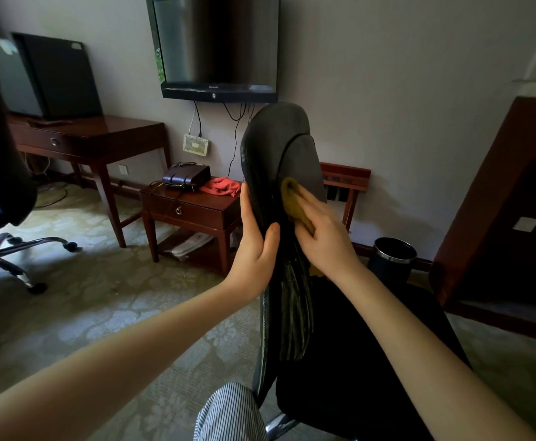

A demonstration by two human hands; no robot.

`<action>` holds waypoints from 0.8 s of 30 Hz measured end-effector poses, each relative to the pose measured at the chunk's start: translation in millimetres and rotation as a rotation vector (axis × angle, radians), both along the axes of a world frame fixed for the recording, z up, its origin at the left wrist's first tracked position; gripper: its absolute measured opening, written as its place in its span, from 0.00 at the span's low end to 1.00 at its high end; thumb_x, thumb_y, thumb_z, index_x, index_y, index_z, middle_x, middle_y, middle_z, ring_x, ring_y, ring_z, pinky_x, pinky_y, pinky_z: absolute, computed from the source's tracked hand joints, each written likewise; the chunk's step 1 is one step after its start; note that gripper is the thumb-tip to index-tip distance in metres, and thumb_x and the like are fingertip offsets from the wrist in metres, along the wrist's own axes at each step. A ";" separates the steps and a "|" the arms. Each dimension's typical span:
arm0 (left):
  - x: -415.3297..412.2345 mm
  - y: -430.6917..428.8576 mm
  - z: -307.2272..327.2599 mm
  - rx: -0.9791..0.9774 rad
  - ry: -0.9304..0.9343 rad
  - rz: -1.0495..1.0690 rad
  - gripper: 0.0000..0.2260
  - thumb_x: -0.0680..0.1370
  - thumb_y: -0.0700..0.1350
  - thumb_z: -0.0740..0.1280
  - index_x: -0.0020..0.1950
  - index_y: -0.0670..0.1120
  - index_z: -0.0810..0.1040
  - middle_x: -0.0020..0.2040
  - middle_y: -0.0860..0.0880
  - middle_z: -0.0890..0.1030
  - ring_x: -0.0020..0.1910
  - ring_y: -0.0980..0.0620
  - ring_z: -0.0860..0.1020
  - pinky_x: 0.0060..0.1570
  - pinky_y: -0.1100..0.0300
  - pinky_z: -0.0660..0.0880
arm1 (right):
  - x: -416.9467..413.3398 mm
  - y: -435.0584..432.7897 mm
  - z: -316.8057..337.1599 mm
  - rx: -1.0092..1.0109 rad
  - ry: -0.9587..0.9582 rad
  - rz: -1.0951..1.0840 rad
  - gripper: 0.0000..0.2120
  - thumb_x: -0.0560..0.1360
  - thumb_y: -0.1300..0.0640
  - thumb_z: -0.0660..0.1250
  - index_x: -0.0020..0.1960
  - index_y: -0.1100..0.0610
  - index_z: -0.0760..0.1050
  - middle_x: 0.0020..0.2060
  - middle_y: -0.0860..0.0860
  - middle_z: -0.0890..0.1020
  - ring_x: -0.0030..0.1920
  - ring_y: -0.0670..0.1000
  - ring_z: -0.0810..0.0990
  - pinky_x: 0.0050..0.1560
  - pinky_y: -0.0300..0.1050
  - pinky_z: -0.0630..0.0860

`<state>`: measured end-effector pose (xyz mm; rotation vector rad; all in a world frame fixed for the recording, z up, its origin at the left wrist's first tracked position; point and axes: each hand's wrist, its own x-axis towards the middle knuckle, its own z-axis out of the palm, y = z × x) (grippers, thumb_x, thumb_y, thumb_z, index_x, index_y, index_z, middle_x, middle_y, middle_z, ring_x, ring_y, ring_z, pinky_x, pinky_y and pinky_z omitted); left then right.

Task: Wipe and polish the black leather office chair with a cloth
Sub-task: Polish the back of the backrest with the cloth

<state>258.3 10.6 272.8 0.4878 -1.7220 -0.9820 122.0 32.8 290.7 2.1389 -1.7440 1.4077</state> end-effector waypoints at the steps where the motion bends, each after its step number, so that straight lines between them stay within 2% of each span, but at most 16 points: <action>1: 0.0 -0.2 -0.3 0.004 0.001 -0.004 0.29 0.82 0.37 0.53 0.69 0.62 0.38 0.67 0.69 0.54 0.67 0.75 0.57 0.63 0.77 0.58 | 2.5 -4.0 6.6 0.012 -0.019 0.007 0.27 0.76 0.66 0.61 0.73 0.54 0.63 0.71 0.48 0.66 0.68 0.51 0.68 0.67 0.41 0.63; 5: -1.0 -2.3 -3.0 0.013 0.012 -0.004 0.29 0.82 0.38 0.53 0.71 0.59 0.38 0.67 0.70 0.54 0.66 0.75 0.58 0.64 0.76 0.58 | 1.7 -27.7 35.1 0.124 -0.105 -0.018 0.24 0.77 0.64 0.58 0.72 0.53 0.65 0.69 0.48 0.69 0.67 0.51 0.69 0.63 0.37 0.65; 9: 0.3 -6.0 -2.7 -0.005 0.012 -0.018 0.29 0.80 0.44 0.54 0.70 0.63 0.37 0.67 0.72 0.51 0.68 0.74 0.55 0.67 0.74 0.56 | -8.4 -43.9 55.6 0.178 0.061 -0.084 0.23 0.75 0.65 0.59 0.69 0.54 0.70 0.67 0.50 0.73 0.64 0.55 0.73 0.56 0.37 0.66; 10: 1.1 -6.9 -2.1 -0.008 0.005 -0.021 0.29 0.79 0.45 0.54 0.69 0.64 0.38 0.67 0.73 0.51 0.69 0.73 0.54 0.68 0.73 0.55 | -9.7 -44.1 55.8 0.167 0.113 -0.072 0.23 0.75 0.66 0.59 0.68 0.54 0.71 0.67 0.49 0.72 0.63 0.55 0.73 0.58 0.38 0.67; 12: 1.8 -8.7 -2.2 -0.012 -0.006 -0.025 0.29 0.79 0.45 0.54 0.68 0.65 0.38 0.67 0.73 0.50 0.69 0.73 0.54 0.68 0.73 0.55 | -11.1 -43.1 53.2 0.147 0.199 -0.040 0.25 0.73 0.67 0.60 0.69 0.54 0.70 0.69 0.47 0.70 0.64 0.58 0.72 0.63 0.49 0.70; 14: 1.3 -10.7 -4.9 -0.022 0.001 -0.013 0.29 0.79 0.45 0.54 0.69 0.63 0.38 0.69 0.70 0.50 0.70 0.71 0.54 0.68 0.73 0.55 | -9.5 -38.9 49.2 0.127 0.270 -0.042 0.27 0.73 0.67 0.60 0.70 0.53 0.68 0.70 0.47 0.68 0.66 0.59 0.69 0.66 0.54 0.67; 18: 0.7 -14.5 -4.3 -0.028 0.018 -0.018 0.29 0.79 0.44 0.54 0.70 0.61 0.38 0.72 0.63 0.52 0.72 0.65 0.55 0.69 0.70 0.56 | -0.9 -25.4 46.4 0.069 0.269 -0.044 0.26 0.74 0.67 0.61 0.71 0.54 0.67 0.71 0.47 0.67 0.68 0.57 0.64 0.66 0.44 0.60; 20: 1.1 -15.4 -3.2 -0.031 0.022 -0.009 0.29 0.79 0.43 0.54 0.70 0.60 0.39 0.74 0.58 0.52 0.73 0.64 0.54 0.69 0.70 0.56 | 1.3 -18.9 39.6 0.027 0.247 -0.008 0.26 0.74 0.67 0.61 0.71 0.54 0.67 0.70 0.47 0.68 0.69 0.56 0.64 0.66 0.42 0.58; 24: 0.7 -15.4 -4.5 -0.035 0.021 0.005 0.29 0.79 0.43 0.54 0.71 0.59 0.40 0.76 0.53 0.52 0.73 0.62 0.55 0.70 0.68 0.56 | -2.9 -8.0 12.2 -0.066 0.216 0.071 0.25 0.74 0.64 0.61 0.71 0.57 0.66 0.68 0.44 0.67 0.66 0.57 0.69 0.66 0.49 0.65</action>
